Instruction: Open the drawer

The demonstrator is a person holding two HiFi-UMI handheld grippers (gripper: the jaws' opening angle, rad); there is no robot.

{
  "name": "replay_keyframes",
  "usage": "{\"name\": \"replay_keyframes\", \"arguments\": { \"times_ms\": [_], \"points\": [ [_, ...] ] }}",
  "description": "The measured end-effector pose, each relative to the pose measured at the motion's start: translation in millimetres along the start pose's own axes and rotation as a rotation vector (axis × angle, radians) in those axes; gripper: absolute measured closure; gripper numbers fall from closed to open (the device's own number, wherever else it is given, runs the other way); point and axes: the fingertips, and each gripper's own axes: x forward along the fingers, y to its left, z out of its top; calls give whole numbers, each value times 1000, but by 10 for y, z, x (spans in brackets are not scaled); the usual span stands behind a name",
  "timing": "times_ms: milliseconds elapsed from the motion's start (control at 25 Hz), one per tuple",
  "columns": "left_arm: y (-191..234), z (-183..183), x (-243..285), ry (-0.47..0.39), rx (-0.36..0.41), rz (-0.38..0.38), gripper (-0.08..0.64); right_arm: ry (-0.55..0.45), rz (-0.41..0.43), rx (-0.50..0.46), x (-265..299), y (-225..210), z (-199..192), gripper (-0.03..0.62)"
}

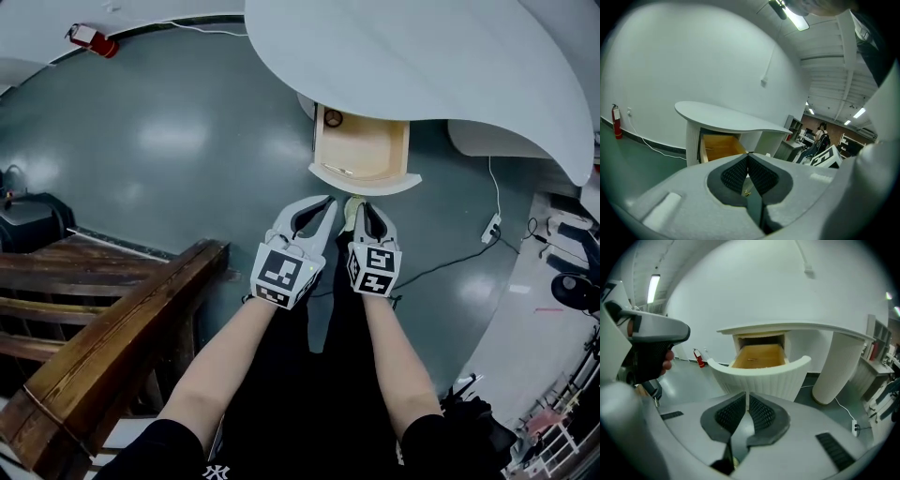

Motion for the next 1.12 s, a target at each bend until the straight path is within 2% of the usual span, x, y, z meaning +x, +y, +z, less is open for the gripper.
{"name": "replay_keyframes", "arguments": {
  "times_ms": [440, 800, 1120],
  "points": [
    [-328, 589, -279, -11, 29, -34, 551, -138, 97, -28, -770, 286, 952, 574],
    [-506, 1202, -519, -53, 37, -54, 551, -260, 147, -55, -1328, 440, 1745, 575],
    [-640, 1865, -783, -126, 72, -52, 551, -397, 196, -79, -1866, 626, 2533, 577]
  ]
}}
